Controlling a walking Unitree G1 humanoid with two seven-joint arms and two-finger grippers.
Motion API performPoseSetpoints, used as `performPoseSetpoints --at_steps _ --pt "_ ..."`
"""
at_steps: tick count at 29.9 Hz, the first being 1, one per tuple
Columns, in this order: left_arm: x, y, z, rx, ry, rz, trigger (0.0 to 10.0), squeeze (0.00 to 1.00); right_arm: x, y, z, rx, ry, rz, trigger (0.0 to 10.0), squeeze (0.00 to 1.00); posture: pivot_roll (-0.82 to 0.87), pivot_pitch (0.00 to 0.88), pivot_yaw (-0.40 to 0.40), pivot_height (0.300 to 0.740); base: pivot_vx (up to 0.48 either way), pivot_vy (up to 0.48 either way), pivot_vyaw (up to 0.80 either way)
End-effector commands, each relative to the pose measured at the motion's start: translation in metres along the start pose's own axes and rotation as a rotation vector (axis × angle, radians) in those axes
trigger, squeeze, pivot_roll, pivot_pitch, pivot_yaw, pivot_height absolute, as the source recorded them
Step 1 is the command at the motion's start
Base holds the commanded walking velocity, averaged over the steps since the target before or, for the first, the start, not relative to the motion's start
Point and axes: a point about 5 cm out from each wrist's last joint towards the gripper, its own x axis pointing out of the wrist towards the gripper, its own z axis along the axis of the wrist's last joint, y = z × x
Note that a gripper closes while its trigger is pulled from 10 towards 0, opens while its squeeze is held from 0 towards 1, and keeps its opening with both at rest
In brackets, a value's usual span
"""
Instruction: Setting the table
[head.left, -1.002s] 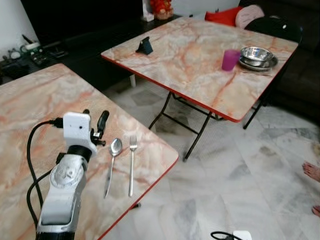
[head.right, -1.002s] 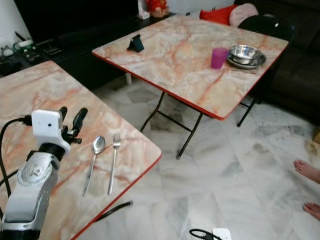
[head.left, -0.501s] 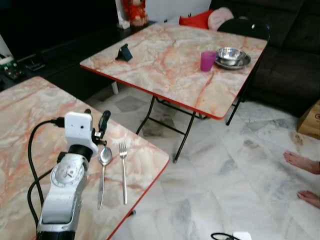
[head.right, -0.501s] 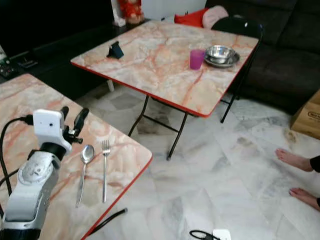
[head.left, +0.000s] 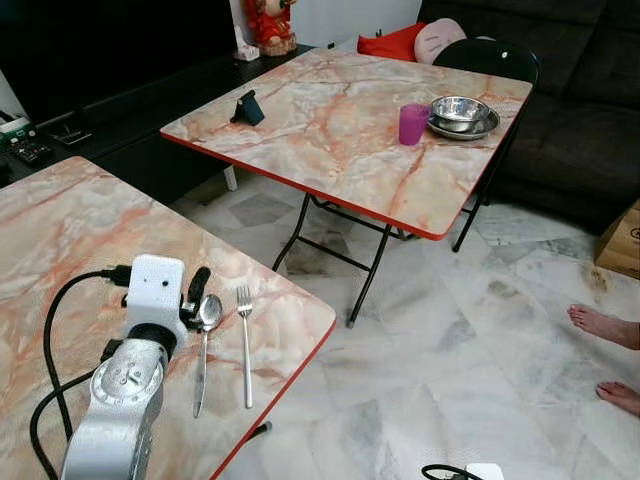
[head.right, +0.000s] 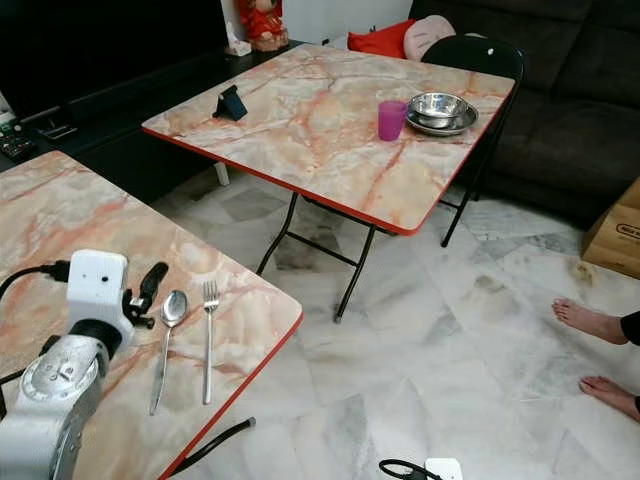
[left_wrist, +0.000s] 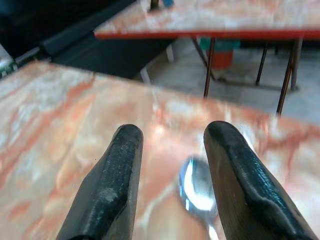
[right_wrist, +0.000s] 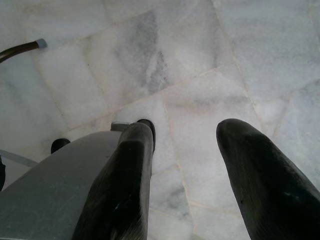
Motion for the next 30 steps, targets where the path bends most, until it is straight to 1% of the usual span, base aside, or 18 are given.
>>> performPoseSetpoints --at_steps 1,4,6,9,12,19,22,25,30 --pt "-0.005 0.000 -0.002 0.015 0.022 0.001 10.0 0.00 0.000 0.000 0.000 -0.009 0.005 0.000 10.0 0.00 0.03 0.000 0.045 0.732 0.000 0.000 0.00" --pt "-0.006 0.001 -0.002 -0.008 0.026 0.022 10.0 0.00 0.000 0.000 0.000 -0.011 0.006 0.000 10.0 0.00 0.04 0.000 0.044 0.732 0.000 0.000 0.00" --pt "-0.003 0.006 -0.004 -0.034 0.001 0.056 10.0 0.00 0.000 0.001 0.000 -0.012 0.007 0.002 10.0 0.00 0.03 0.000 0.046 0.732 0.000 0.000 0.00" --pt "-0.003 0.008 -0.004 -0.031 -0.007 0.067 10.0 0.00 0.000 0.001 0.000 -0.010 0.006 0.002 10.0 0.00 0.03 0.000 0.047 0.732 0.000 0.000 0.00" --pt "-0.003 0.010 -0.005 -0.009 -0.012 0.082 10.0 0.00 0.000 0.001 -0.001 -0.008 0.006 -0.001 10.0 0.00 0.03 0.000 0.048 0.732 0.000 -0.302 0.00" --pt "0.000 0.006 -0.004 0.005 -0.017 0.073 10.0 0.00 0.000 0.001 -0.001 -0.009 0.007 -0.001 10.0 0.00 0.03 0.000 0.047 0.732 0.000 -0.386 0.00" --pt "0.001 0.005 -0.005 -0.005 -0.021 0.071 10.0 0.00 0.000 0.001 -0.001 -0.009 0.008 -0.001 10.0 0.00 0.02 0.000 0.047 0.732 0.000 -0.385 0.00" --pt "0.002 0.002 -0.003 -0.029 -0.037 0.057 10.0 0.00 0.000 0.001 -0.001 -0.009 0.007 -0.001 10.0 0.00 0.02 0.000 0.047 0.732 0.000 0.000 0.00" --pt "0.003 0.003 -0.004 -0.029 -0.036 0.063 10.0 0.00 0.000 0.001 -0.001 -0.010 0.008 -0.001 10.0 0.00 0.02 0.000 0.046 0.732 0.000 0.000 0.00"
